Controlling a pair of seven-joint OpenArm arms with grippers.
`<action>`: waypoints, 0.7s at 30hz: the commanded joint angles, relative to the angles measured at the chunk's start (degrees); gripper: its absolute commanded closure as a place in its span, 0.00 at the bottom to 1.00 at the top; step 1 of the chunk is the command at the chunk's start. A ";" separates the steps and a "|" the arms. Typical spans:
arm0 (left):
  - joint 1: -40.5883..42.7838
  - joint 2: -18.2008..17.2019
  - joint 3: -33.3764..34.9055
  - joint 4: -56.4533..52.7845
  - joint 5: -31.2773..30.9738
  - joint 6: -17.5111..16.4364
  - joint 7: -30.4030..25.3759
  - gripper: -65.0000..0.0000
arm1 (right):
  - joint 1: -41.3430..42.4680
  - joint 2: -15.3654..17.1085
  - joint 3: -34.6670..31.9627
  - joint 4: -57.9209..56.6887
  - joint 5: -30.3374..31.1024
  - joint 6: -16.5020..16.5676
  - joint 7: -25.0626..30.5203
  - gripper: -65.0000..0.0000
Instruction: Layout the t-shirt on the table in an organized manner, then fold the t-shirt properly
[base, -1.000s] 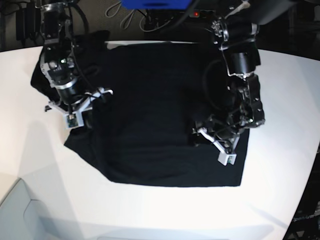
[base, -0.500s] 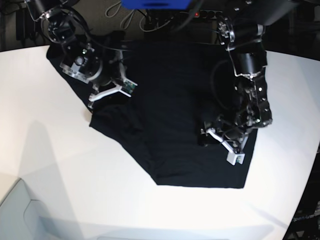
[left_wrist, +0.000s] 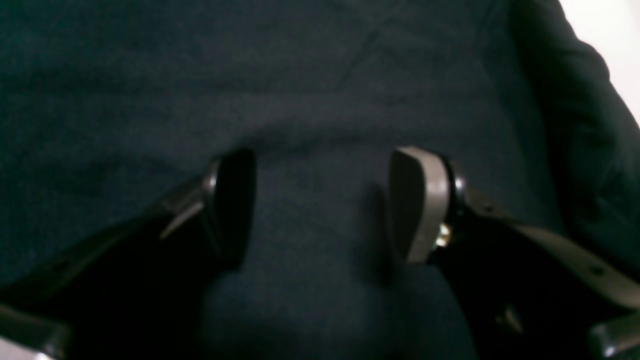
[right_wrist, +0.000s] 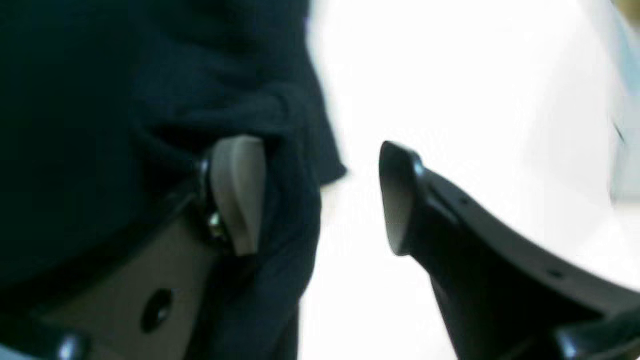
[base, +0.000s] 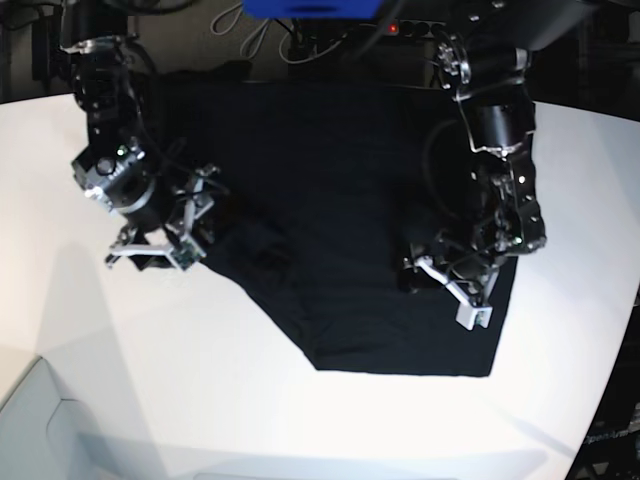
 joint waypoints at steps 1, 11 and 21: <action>-0.16 -0.43 -0.02 -0.02 2.52 1.52 2.29 0.36 | 0.77 -0.30 1.06 0.01 0.78 -0.11 1.07 0.42; -0.25 -0.52 -0.02 -0.11 2.70 1.78 2.20 0.36 | -5.92 -1.53 2.03 10.04 0.78 5.91 1.43 0.43; -0.33 -1.31 0.07 0.07 2.52 1.78 2.20 0.36 | 2.88 -7.06 18.56 11.62 0.78 5.91 1.07 0.43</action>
